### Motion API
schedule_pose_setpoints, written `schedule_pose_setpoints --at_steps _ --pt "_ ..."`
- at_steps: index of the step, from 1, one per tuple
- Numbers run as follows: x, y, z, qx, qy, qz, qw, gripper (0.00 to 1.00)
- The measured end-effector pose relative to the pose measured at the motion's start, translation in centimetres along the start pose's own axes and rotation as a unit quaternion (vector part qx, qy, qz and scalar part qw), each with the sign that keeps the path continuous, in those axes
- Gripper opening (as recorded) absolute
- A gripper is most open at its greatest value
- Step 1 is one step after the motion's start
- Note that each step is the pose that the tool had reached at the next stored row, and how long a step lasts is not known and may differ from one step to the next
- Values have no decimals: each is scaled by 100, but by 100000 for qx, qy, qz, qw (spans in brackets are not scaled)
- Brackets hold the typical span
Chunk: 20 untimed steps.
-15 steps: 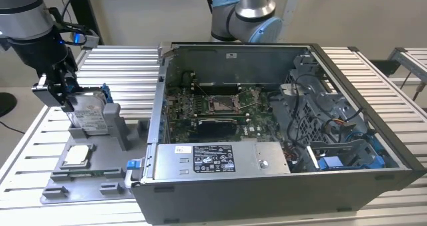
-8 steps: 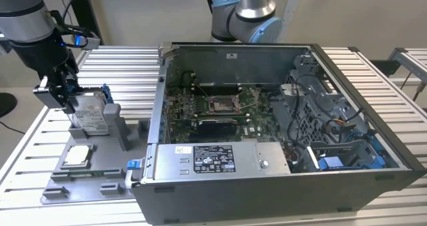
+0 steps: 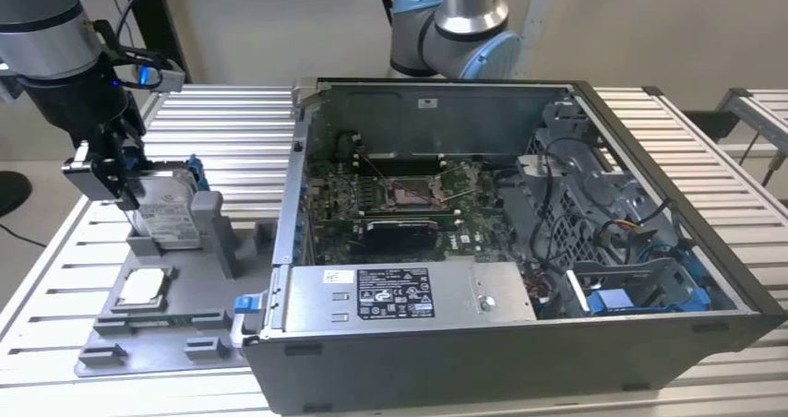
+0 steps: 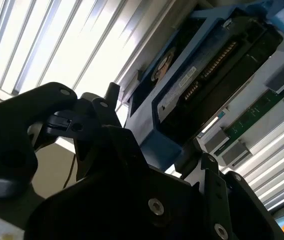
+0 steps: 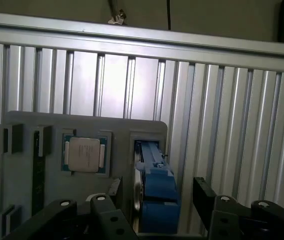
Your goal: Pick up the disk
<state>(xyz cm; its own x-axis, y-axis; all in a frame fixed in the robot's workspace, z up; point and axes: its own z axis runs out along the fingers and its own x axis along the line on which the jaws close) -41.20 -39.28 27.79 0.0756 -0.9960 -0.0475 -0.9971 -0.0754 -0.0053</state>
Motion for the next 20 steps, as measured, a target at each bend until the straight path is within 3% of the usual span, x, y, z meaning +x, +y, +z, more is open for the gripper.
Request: schedule_pose_setpoints --at_steps 3,4,20 --pt "0 0 1 -1 0 1 100000 100" --pt "0 0 1 3 -2 1 100000 0" --pt "0 0 3 0 -1 6 100000 0"
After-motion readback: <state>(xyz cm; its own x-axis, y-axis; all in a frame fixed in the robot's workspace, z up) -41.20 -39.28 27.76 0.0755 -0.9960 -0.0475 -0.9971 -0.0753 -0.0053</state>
